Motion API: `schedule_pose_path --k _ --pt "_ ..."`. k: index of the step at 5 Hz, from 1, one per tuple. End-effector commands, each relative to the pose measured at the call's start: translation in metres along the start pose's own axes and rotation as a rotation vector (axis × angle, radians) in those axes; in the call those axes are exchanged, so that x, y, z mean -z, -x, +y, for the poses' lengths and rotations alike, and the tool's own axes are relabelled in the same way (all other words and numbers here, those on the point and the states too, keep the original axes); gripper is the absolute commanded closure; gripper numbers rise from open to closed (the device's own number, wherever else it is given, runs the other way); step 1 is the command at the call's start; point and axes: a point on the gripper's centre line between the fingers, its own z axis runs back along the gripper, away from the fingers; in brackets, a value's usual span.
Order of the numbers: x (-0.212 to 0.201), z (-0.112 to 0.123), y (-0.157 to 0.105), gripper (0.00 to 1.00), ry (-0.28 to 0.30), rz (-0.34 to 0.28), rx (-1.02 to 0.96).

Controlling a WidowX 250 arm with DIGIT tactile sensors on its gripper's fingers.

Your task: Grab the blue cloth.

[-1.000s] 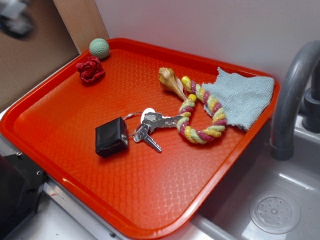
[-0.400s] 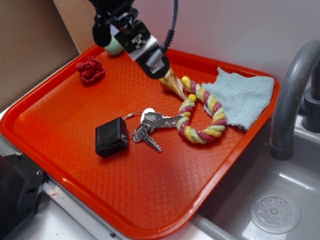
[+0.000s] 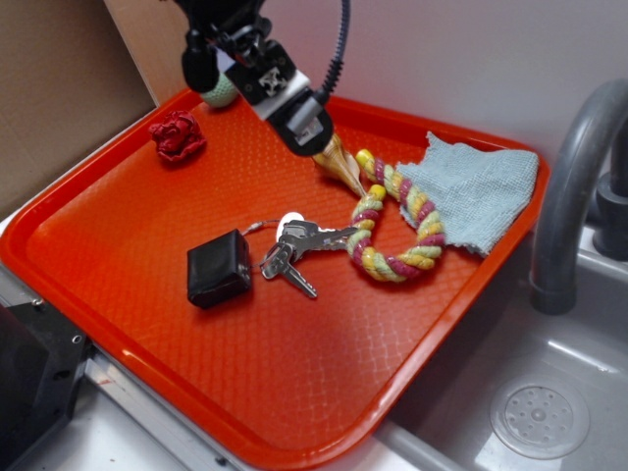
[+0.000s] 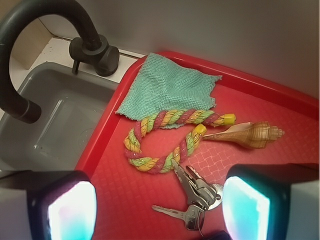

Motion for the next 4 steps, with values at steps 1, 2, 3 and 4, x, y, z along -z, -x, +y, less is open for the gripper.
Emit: schedule_pose_path --k 1,2,3,4 --pt "0.098 -0.019 -0.054 0.00 -0.152 0.065 0.033" --pt "0.131 -0.028 -0.059 0.00 -0.077 0.090 0.075" --pt "0.145 -0.030 -0.059 0.00 -0.070 0.062 0.082" --pt "0.148 -0.023 -0.064 0.00 -0.092 0.009 0.117"
